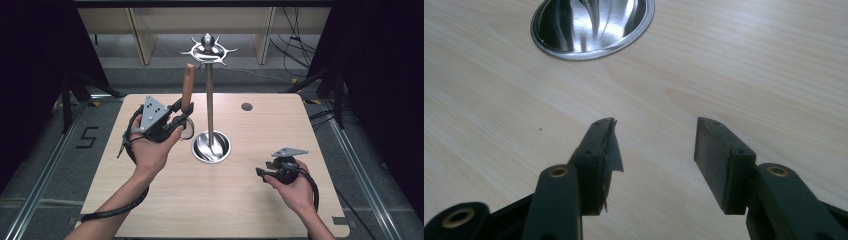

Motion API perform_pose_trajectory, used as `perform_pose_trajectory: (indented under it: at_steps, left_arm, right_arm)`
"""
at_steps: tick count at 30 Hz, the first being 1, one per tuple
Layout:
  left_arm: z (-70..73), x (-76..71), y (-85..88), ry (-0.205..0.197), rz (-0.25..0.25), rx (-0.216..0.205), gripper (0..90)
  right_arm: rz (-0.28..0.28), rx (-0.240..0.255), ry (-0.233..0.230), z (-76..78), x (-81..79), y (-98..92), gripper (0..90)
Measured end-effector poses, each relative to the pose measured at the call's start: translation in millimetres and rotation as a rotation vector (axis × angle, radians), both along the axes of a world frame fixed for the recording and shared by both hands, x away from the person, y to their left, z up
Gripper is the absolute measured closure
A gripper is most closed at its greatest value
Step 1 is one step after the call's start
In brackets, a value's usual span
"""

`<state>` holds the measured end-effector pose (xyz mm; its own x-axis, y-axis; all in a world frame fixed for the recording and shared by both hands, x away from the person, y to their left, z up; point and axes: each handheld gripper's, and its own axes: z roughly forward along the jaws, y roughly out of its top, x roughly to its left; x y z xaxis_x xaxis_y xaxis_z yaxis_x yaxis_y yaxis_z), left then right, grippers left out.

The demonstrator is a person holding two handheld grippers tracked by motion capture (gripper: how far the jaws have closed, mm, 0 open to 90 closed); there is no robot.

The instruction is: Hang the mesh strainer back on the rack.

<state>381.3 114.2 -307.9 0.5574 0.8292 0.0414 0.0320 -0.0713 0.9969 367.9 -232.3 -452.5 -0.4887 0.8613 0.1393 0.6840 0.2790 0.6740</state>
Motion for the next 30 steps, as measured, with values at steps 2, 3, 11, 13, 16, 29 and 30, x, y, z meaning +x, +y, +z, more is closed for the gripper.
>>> perform_pose_trajectory:
  at_steps: [2,3,11,13,16,29,30]
  left_arm:
    - [0.5,-0.4,-0.2,-0.002,0.011,0.008,67.8]
    - [0.5,0.1,-1.1,-0.002,0.003,0.004,67.8]
    - [2.6,1.0,-5.7,0.000,0.009,0.007,67.8]
    - [3.0,1.6,-6.9,-0.001,0.009,0.004,67.8]
    - [3.9,2.5,-8.4,0.000,0.013,0.006,67.8]
    - [5.1,4.3,-13.8,-0.010,0.024,0.008,67.8]
    - [5.3,3.7,-14.4,-0.009,0.023,0.007,67.8]
  right_arm:
    - [0.007,-0.005,-0.008,-0.2,0.7,-0.7,51.0]
    - [0.006,-0.005,-0.007,-0.1,0.6,-0.7,51.1]
    - [0.004,-0.003,-0.004,-0.3,0.4,-0.1,51.1]
    - [0.010,-0.002,-0.007,-0.7,0.9,-0.3,51.0]
    - [0.011,0.000,-0.005,-0.9,1.1,0.0,51.0]
    - [0.015,-0.005,-0.013,-1.6,1.2,0.7,51.0]
    - [0.013,-0.008,-0.011,-1.6,1.2,0.5,51.0]
